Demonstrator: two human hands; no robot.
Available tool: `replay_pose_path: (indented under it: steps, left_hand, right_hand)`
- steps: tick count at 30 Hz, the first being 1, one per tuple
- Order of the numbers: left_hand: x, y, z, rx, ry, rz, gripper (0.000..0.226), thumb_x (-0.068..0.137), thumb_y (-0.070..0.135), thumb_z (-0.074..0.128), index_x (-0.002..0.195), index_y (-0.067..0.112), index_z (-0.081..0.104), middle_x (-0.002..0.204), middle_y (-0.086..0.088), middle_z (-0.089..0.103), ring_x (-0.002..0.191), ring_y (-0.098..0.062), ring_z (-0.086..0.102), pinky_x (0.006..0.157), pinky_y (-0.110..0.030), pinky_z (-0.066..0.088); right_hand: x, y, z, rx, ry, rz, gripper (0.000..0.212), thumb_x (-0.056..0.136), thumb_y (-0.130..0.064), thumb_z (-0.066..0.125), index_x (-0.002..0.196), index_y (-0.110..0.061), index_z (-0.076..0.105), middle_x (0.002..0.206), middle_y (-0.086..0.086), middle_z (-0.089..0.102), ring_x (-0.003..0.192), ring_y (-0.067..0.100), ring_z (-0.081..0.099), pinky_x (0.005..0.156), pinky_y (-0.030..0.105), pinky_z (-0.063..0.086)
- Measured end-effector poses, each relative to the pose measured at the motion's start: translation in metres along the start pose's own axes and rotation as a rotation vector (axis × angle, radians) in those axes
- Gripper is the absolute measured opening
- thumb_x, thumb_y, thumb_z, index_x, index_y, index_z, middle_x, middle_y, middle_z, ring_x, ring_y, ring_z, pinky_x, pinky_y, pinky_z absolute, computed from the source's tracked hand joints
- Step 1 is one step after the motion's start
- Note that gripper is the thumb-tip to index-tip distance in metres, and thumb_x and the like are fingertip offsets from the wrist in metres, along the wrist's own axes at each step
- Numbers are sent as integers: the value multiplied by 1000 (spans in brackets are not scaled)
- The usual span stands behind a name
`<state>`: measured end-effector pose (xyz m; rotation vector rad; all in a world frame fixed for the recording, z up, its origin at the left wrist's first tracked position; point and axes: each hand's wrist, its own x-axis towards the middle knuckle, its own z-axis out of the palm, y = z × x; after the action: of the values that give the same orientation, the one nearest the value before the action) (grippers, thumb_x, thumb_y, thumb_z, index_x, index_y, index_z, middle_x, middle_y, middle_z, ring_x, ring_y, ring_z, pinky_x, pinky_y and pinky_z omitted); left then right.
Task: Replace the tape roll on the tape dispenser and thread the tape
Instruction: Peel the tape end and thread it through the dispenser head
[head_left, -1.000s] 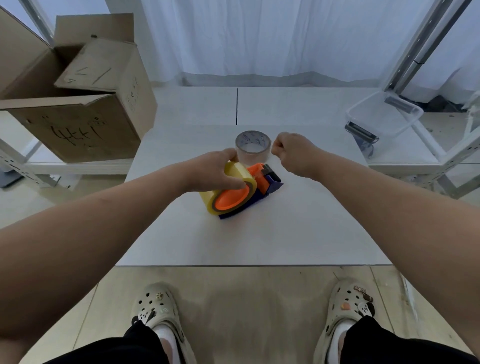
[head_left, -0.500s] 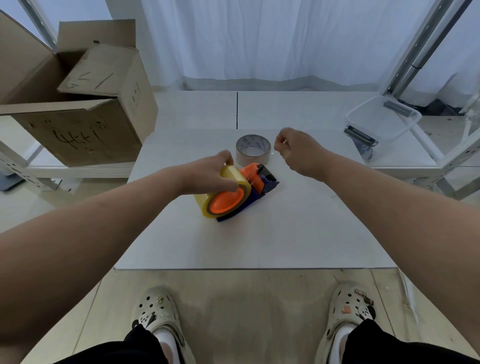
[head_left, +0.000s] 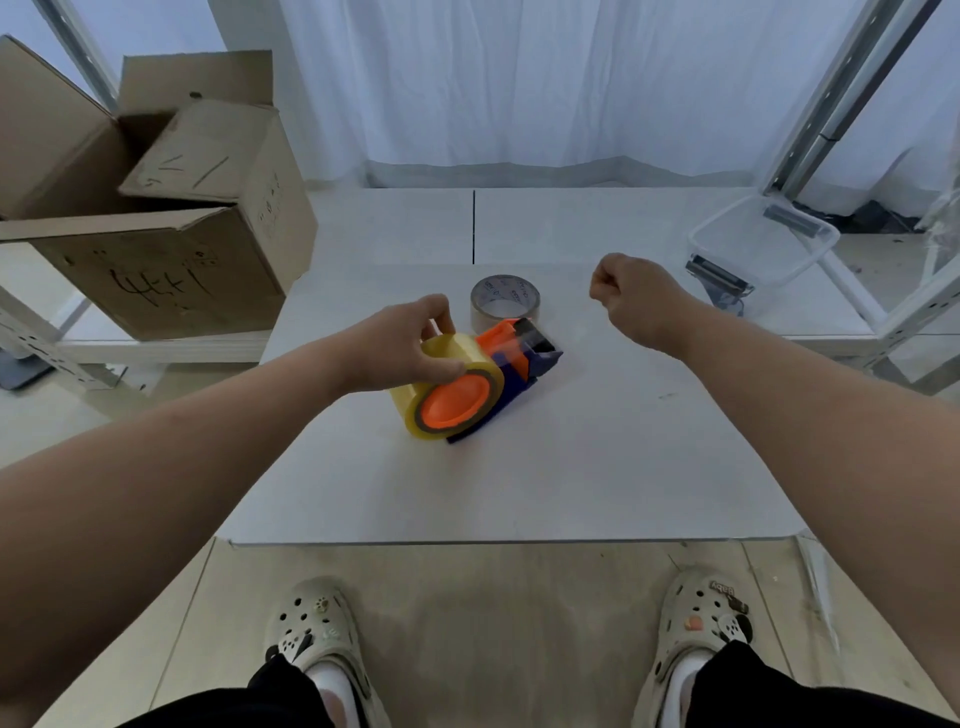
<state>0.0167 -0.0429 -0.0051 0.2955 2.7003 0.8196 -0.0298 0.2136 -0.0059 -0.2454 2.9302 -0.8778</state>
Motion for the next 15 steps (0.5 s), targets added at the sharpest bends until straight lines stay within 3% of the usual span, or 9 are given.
replay_pose_path:
  steps: [4,6,8,10,12,15]
  left_hand:
    - [2,4,0,39,-46,-23,42,78,35,66,107,15,43,97,-6,56,80,-20,55,66,-35,49]
    - [4,10,3,62,-94,-39,46,82,35,58,120,19,39,103,-5,56,84,-20,55,72,-35,48]
    - [6,14,6,69,-148,-52,54,86,35,51,137,31,32,121,-1,52,105,-23,54,85,-35,45]
    - [8,17,6,119,-162,-59,54,88,35,46,140,37,31,138,-2,43,120,-24,45,91,-34,39]
    - [9,20,6,187,-165,-62,49,88,36,43,137,35,35,141,-4,41,121,-25,43,89,-34,37]
    - [11,21,11,242,-139,-71,47,89,45,43,133,32,37,134,-4,44,106,-22,45,81,-32,36]
  right_hand:
    - [-1,-1,-7,57,35,-32,11,95,-5,41,92,-8,51,77,-1,48,63,7,42,53,19,33]
    - [0,-11,-9,132,55,-67,10,96,-8,41,92,-10,50,73,-3,47,61,9,42,53,20,34]
    - [1,-21,-11,176,57,-89,10,97,-10,41,94,-10,50,72,-3,47,60,9,43,52,20,34]
    - [2,-25,-11,190,64,-99,10,97,-12,42,96,-10,52,73,-4,48,62,9,45,54,20,37]
    - [2,-26,-11,192,74,-93,10,96,-12,45,94,-10,55,72,-4,50,62,10,46,56,21,40]
    - [2,-21,-10,150,77,-85,9,95,-12,48,93,-9,56,69,-4,49,59,9,47,55,19,38]
